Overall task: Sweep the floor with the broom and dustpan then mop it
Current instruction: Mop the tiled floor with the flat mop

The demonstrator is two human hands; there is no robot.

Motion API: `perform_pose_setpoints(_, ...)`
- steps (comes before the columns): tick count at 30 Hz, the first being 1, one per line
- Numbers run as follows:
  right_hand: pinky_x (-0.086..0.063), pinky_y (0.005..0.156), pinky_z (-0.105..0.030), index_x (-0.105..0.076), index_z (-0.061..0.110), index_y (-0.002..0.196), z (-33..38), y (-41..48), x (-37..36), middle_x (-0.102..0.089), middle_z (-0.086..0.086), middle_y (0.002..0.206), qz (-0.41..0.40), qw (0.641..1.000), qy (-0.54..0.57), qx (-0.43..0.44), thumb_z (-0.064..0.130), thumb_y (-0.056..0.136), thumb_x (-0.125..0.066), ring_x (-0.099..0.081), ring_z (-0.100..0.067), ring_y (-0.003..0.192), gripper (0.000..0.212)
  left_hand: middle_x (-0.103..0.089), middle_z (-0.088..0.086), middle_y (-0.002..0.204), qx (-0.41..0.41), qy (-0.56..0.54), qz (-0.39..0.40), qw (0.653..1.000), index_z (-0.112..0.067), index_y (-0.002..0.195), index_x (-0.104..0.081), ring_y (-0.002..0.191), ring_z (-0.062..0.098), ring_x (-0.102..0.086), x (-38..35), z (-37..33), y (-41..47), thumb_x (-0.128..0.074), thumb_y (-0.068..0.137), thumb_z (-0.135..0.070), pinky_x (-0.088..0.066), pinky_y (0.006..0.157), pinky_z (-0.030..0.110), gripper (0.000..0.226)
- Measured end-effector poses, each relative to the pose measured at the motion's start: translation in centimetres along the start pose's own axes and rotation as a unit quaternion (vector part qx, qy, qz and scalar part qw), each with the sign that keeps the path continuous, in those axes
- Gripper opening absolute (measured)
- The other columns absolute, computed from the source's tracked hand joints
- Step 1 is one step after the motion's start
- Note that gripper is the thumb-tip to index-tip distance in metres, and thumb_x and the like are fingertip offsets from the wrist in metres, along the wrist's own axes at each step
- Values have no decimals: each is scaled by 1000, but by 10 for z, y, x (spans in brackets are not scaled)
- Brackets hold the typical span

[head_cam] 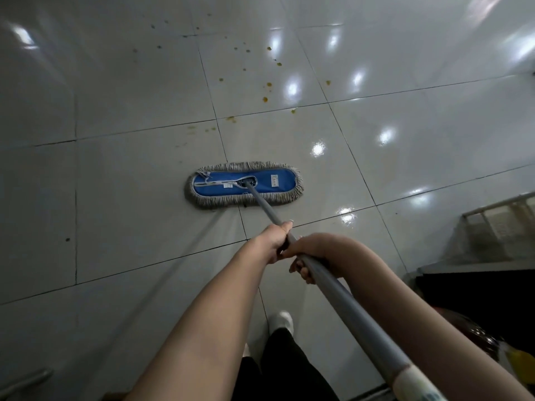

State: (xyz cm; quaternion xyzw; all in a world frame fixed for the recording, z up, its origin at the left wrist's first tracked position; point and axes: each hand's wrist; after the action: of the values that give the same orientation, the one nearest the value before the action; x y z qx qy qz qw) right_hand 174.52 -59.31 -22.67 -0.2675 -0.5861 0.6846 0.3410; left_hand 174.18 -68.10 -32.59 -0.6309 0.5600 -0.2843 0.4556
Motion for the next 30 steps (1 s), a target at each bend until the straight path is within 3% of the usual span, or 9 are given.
perform_pose_setpoints(6, -40, 34, -11, -50, 4, 74, 48, 12, 17, -45, 1, 31, -3, 1000, -16, -3, 24, 93, -56, -45, -8, 23, 29, -54, 3, 63, -14, -29, 12, 999, -12, 74, -48, 55, 14, -53, 7, -44, 23, -48, 95, -36, -48, 52, 25, 32)
perform_pose_setpoints(9, -40, 34, -11, -51, 4, 73, 72, 20, 30, -45, 1, 31, -2, 1000, -20, -5, 25, 93, -58, -44, -9, 23, 30, -54, 2, 62, -11, -23, 9, 1000, -13, 74, -48, 52, 12, -53, 9, -69, 38, -47, 95, -37, -48, 42, 19, 32)
perform_pose_setpoints(13, -41, 35, -12, -51, 4, 73, 113, 35, 48, -46, 1, 32, 11, 1000, -18, -8, 27, 93, -58, -45, -9, 24, 31, -55, -2, 38, -20, -16, -7, 1000, -11, 72, -47, 28, 7, -52, 13, -111, 61, -46, 96, -35, -40, 31, 13, 34)
perform_pose_setpoints(14, -41, 35, -12, -51, 4, 74, 125, 37, 53, -46, 1, 32, 14, 1000, -18, -7, 27, 93, -57, -45, -9, 24, 31, -56, 0, 40, -23, -15, -11, 1000, -10, 72, -47, 28, 7, -52, 14, -122, 67, -45, 96, -35, -39, 30, 13, 34)
perform_pose_setpoints(17, -41, 35, -12, -52, 5, 76, 164, 46, 71, -46, 1, 33, 27, 1000, -15, 4, 26, 93, -58, -45, -9, 25, 27, -57, 2, 62, -17, -18, -15, 1000, -11, 75, -49, 49, 12, -56, 18, -161, 87, -45, 96, -36, -45, 38, 18, 32)
perform_pose_setpoints(22, -43, 36, -14, -52, 5, 83, 228, 59, 98, -48, 0, 34, 43, 999, -16, 4, 24, 92, -60, -46, -9, 26, 23, -63, -4, 47, -6, -24, -27, 999, -12, 77, -51, 50, 9, -60, 25, -222, 116, -46, 95, -37, -45, 37, 16, 32)
perform_pose_setpoints(24, -43, 36, -14, -52, 4, 83, 250, 67, 108, -49, -1, 34, 49, 999, -18, 3, 24, 91, -61, -47, -10, 26, 23, -66, -2, 60, -3, -16, -35, 999, -11, 80, -53, 60, 11, -61, 27, -243, 128, -46, 94, -39, -49, 45, 21, 32)
perform_pose_setpoints(28, -44, 37, -15, -54, 3, 84, 284, 79, 119, -50, -1, 36, 59, 998, -5, 2, 23, 90, -63, -49, -10, 28, 23, -64, 5, 83, 4, 5, -50, 999, -7, 100, -54, 78, 19, -63, 35, -276, 150, -47, 93, -43, -56, 76, 34, 37)
perform_pose_setpoints(30, -45, 38, -16, -55, 2, 84, 302, 87, 122, -51, -1, 36, 69, 998, 0, 1, 24, 89, -64, -50, -11, 28, 24, -64, 5, 81, 6, 0, -51, 999, -7, 101, -54, 74, 17, -63, 43, -292, 158, -47, 93, -42, -55, 70, 31, 37)
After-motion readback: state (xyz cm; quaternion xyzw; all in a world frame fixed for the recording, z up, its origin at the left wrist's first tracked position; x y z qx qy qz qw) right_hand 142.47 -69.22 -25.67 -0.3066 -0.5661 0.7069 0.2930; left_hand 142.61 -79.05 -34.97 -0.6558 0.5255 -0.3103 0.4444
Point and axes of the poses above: each hand's wrist, its own y-axis towards the middle knuckle, its own x-axis out of the back of the hand, z = x × y
